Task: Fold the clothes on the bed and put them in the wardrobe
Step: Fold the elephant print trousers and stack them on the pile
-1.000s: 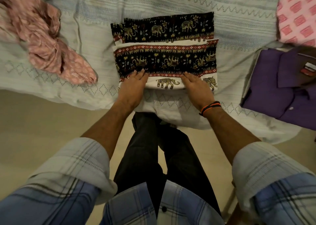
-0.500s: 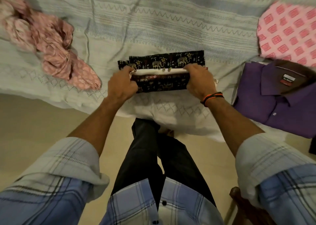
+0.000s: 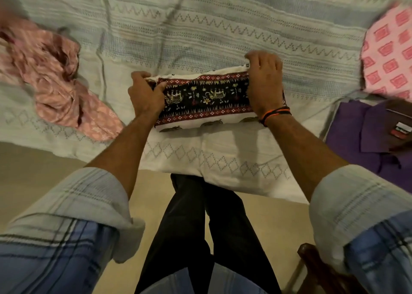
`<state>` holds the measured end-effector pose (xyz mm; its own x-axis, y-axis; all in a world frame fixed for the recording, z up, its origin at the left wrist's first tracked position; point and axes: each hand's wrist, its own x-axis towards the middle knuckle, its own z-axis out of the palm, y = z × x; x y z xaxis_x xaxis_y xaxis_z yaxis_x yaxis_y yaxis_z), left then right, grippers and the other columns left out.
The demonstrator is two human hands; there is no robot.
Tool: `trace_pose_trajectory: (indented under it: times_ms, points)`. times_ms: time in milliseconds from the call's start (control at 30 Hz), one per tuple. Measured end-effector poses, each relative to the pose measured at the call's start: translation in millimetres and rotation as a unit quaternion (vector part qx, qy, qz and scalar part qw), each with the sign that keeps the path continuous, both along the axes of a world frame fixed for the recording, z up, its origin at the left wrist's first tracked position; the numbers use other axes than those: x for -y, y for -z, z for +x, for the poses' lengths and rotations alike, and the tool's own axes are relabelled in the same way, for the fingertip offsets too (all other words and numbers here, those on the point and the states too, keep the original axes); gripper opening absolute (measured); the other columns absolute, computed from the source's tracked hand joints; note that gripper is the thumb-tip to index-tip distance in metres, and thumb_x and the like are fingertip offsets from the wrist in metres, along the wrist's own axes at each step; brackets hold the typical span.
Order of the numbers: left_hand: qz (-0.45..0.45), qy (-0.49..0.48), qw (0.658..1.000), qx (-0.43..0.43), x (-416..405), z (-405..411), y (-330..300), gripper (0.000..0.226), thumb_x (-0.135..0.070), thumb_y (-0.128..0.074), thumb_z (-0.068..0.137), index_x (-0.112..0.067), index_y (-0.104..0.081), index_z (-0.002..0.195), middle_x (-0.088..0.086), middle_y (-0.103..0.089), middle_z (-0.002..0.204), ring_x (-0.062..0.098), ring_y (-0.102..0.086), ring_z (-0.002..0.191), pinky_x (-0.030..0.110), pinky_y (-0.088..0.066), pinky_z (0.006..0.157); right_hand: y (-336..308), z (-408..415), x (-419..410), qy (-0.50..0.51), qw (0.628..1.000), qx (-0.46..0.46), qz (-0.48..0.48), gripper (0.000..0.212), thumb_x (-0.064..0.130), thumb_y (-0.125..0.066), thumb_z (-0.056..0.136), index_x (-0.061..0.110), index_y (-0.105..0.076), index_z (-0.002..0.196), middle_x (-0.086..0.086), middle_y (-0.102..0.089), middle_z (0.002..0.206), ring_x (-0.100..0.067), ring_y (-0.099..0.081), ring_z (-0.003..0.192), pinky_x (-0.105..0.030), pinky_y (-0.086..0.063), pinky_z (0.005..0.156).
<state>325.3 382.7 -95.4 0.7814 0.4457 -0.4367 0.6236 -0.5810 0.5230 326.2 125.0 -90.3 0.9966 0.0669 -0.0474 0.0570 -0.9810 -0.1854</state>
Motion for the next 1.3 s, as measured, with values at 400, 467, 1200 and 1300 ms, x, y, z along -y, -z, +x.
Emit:
trace_pose_trajectory:
  times_ms: [400, 467, 1200, 1300]
  points:
    - [-0.03, -0.077, 0.993, 0.09, 0.3, 33.7, 9.7, 0.035, -0.003, -0.067, 0.082, -0.011, -0.057, 0.115, -0.007, -0.062, 0.104, 0.008, -0.061, 0.098, 0.002, -0.041, 0.08, 29.9, -11.0, -22.1, -0.03, 0.987, -0.137, 0.073, 0.072, 0.054, -0.031, 0.101, 0.005, -0.023, 0.154, -0.017, -0.016, 0.162, -0.029, -0.015, 0.151, -0.047, -0.009, 0.123]
    - [-0.043, -0.091, 0.986, 0.131, 5.8, 38.1, 10.1, 0.035, -0.006, -0.065, 0.086, -0.007, -0.054, 0.12, 0.0, -0.062, 0.109, 0.011, -0.062, 0.098, 0.007, -0.046, 0.083, 27.4, -2.9, -23.7, -0.029, 0.995, -0.061, 0.077, 0.06, 0.041, -0.038, 0.104, 0.004, -0.032, 0.151, -0.018, -0.024, 0.16, -0.03, -0.022, 0.149, -0.045, -0.015, 0.122]
    - [0.114, 0.4, 0.909, -0.02, 27.7, 11.4, 34.5, 0.111, -0.085, -0.038, 0.074, -0.019, -0.008, 0.157, 0.014, 0.004, 0.164, 0.032, 0.004, 0.151, 0.056, 0.001, 0.118, 42.1, -15.4, -18.1, 0.026, 0.979, -0.18, 0.093, 0.093, 0.068, -0.039, 0.092, 0.005, -0.015, 0.155, -0.013, -0.006, 0.164, -0.03, -0.007, 0.151, -0.058, -0.002, 0.12]
    - [0.134, 0.193, 0.972, 0.0, 32.6, -0.7, 18.6, 0.103, -0.062, -0.068, 0.078, -0.013, -0.021, 0.155, 0.018, -0.012, 0.161, 0.033, -0.013, 0.148, 0.047, -0.015, 0.119, 32.9, -17.7, -0.5, 0.147, 0.978, -0.118, 0.092, 0.093, 0.064, -0.055, 0.086, 0.004, -0.028, 0.15, -0.021, -0.021, 0.158, -0.036, -0.021, 0.146, -0.054, -0.016, 0.119]
